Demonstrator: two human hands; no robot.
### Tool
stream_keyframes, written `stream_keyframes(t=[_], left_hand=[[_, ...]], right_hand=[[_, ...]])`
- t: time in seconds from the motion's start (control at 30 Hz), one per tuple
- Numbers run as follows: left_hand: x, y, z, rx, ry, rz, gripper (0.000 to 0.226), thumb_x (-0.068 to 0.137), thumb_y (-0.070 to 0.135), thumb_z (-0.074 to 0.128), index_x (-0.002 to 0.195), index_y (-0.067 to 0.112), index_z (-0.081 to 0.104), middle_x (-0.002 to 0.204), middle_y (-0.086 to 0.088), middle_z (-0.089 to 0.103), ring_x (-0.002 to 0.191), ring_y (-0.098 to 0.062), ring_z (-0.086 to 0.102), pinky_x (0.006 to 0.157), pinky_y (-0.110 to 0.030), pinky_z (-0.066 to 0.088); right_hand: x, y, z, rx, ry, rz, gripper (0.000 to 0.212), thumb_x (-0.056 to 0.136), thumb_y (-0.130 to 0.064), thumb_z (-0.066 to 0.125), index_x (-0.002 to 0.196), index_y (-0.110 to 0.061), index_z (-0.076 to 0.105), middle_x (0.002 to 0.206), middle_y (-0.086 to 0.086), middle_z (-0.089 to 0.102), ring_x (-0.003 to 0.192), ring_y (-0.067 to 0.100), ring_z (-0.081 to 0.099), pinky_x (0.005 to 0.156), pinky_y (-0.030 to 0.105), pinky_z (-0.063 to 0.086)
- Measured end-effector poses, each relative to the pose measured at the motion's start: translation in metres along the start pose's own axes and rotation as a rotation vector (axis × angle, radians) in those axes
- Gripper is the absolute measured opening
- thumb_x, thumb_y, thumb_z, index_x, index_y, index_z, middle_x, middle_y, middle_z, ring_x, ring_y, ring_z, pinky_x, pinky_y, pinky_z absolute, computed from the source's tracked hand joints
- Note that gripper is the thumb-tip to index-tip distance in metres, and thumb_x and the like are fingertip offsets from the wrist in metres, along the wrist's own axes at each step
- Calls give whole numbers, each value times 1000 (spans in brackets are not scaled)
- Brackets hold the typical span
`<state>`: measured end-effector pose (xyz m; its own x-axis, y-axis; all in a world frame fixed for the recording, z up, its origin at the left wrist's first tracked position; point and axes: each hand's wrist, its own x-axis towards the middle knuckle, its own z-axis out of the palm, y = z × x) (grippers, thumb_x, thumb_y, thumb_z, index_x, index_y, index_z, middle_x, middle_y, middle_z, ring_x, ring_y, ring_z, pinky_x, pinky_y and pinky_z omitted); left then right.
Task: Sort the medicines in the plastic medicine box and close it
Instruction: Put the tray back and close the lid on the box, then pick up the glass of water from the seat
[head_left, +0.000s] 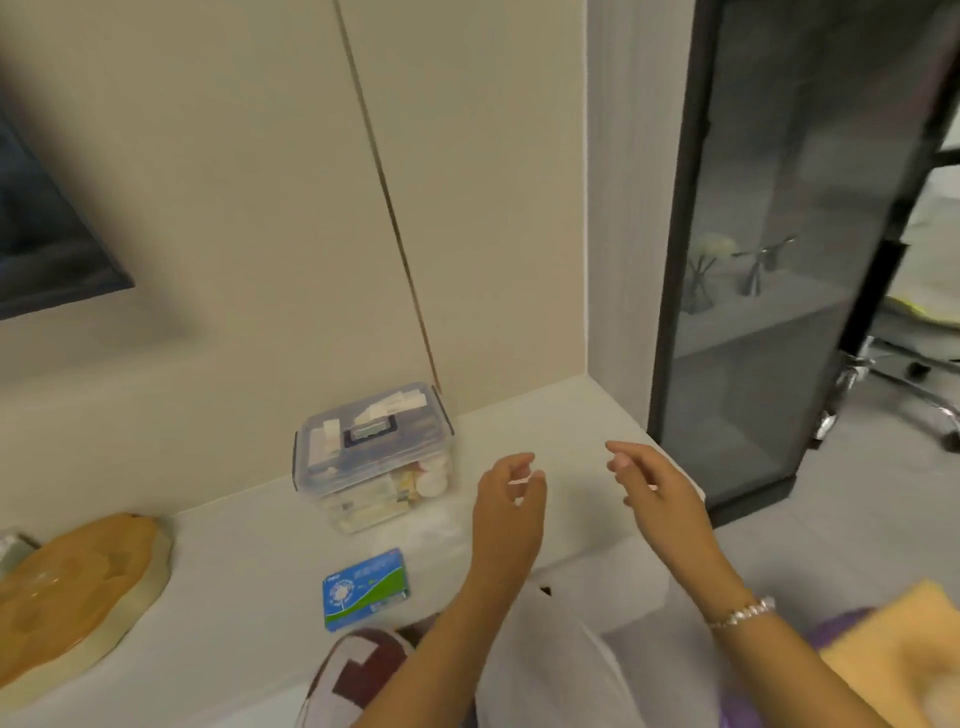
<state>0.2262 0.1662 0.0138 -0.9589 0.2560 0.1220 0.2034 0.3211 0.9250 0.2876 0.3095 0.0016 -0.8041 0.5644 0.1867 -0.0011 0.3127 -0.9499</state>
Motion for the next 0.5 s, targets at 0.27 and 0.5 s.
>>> stream_keyframes(t=[0.27,0.5], left_hand=[[-87,34,132,-95,-406,-33,21,91,19,47,103,31,58,101,12,61,91,-8,60,74,-13,45],[-147,28,218,-1,-626,-44,27,89,21,49,115,22,59,115,2,62,106,-15,59,95,-32,47]], right_hand=[[-93,41,-151,-195,282,0,20,90,-15,53,103,-26,64,95,-10,62,83,-3,56,66,1,40],[-163,92,-221,-372,400,23,24,88,-15,57,110,-21,63,100,-3,65,95,15,55,83,28,44]])
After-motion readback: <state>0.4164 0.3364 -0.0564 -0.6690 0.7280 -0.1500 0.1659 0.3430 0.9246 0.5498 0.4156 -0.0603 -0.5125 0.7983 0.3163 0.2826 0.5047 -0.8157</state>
